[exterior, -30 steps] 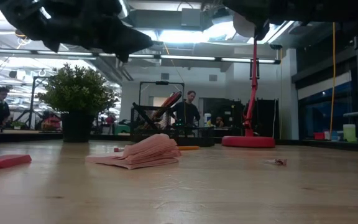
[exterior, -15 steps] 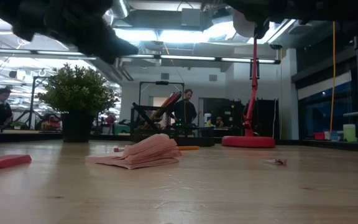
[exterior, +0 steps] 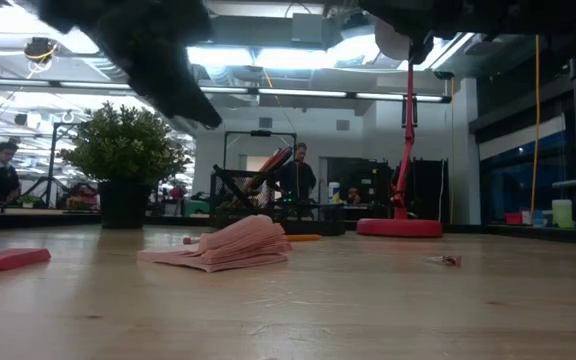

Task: Pick and place office supplies into organizer
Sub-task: Put the orange pencil into the black desk organizer

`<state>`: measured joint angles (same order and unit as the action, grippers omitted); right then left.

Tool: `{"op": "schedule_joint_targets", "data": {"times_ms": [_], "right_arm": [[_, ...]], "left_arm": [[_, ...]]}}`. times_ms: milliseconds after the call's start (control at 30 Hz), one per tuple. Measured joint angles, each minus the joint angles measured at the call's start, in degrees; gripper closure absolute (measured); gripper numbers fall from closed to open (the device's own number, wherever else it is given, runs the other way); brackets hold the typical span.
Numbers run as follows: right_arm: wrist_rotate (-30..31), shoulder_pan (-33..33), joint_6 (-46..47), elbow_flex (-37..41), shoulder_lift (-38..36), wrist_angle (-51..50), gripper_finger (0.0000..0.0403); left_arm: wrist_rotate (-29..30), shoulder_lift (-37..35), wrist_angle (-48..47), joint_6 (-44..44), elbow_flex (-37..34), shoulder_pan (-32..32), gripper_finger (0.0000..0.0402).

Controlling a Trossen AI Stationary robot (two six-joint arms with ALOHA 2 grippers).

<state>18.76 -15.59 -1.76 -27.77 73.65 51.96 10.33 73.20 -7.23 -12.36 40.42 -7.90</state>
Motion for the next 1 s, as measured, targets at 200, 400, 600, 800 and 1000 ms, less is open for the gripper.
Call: {"op": "schedule_joint_targets", "data": {"times_ms": [200, 400, 600, 800, 1000], "right_arm": [[0.0, 0.0, 0.0, 0.0, 0.0, -0.5, 0.0396], [0.0, 0.0, -0.9, 0.0, 0.0, -1.3, 0.0396], [-0.6, -2.0, -3.7, 0.0, -0.1, -5.7, 0.0400], [0.4, -7.5, -3.9, 0.0, -2.9, -14.1, 0.0401], [6.1, -11.5, 0.1, 0.1, -3.3, -18.3, 0.0401]], "left_arm": [[-4.0, 9.9, -11.8, 0.0, 10.3, 4.1, 0.0398], [-4.4, 16.8, -16.8, 2.4, 17.4, 7.7, 0.0398], [-7.6, 20.0, -16.8, 3.7, 19.7, 9.6, 0.0398], [-8.6, 21.8, -16.2, 4.1, 19.8, 11.8, 0.0398], [-10.8, 23.6, -14.0, 4.1, 19.8, 13.4, 0.0397]]}}
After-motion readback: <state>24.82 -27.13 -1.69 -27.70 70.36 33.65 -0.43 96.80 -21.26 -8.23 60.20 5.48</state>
